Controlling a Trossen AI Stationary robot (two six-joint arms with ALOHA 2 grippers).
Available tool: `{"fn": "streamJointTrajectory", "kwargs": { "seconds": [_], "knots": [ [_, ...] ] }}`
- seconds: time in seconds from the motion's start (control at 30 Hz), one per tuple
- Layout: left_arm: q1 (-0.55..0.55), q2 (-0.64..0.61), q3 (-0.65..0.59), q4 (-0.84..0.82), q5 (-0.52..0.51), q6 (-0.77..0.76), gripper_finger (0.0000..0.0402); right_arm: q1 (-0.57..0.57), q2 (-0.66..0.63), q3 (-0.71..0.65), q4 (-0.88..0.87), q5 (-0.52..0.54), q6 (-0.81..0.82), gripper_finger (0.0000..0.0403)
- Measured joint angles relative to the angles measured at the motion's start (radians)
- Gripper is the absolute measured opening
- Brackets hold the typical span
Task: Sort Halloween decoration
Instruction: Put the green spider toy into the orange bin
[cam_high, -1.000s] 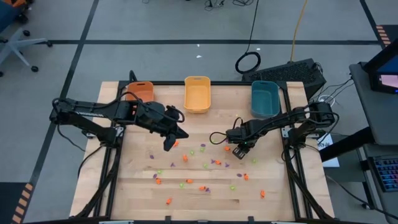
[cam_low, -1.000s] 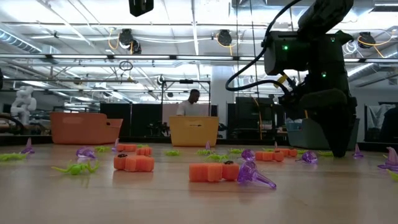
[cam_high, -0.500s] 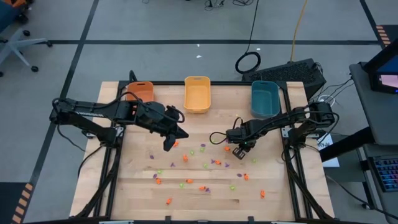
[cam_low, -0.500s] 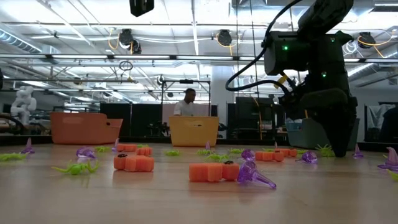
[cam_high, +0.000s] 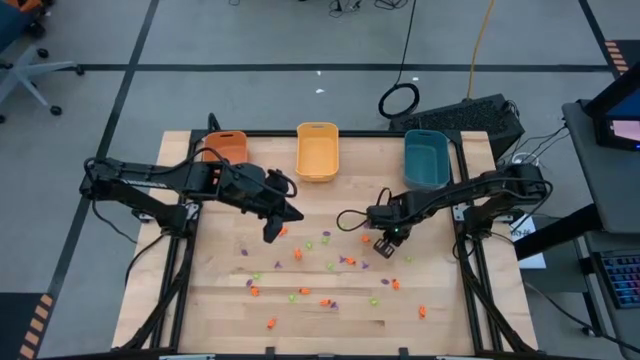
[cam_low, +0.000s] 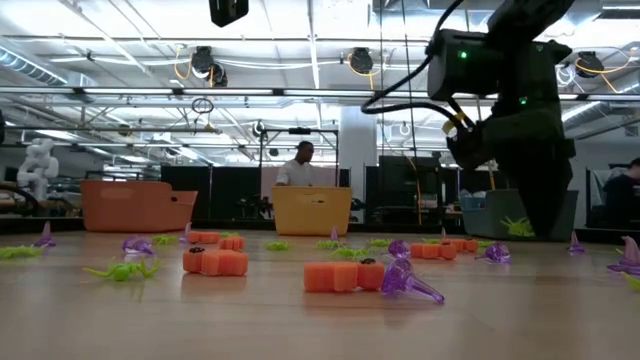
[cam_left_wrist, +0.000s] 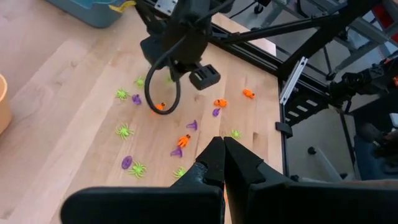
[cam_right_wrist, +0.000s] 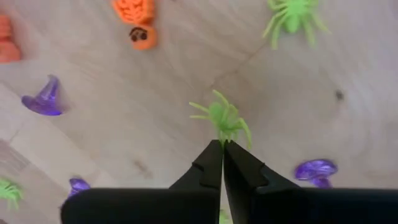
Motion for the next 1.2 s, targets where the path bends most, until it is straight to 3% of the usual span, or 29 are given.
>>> {"fn": "streamJointTrajectory", "kwargs": {
  "seconds": [0.37,0.6,1.0,1.2],
  "knots": [
    [0.000,0.000,0.000,0.000,-0.003,0.000,0.0000,0.000,-0.142,0.001,0.068,-0.081,-0.014,0.0000],
    [0.000,0.000,0.000,0.000,-0.003,-0.002,0.0000,0.001,-0.259,0.002,0.277,-0.116,-0.012,0.0000],
    [0.000,0.000,0.000,0.000,-0.004,-0.003,0.0000,0.001,-0.322,0.003,0.565,0.029,0.106,0.0000],
    [0.000,0.000,0.000,0.001,-0.065,-0.002,0.0000,0.000,-0.322,0.003,0.664,0.122,0.114,0.0000]
  ]
}}
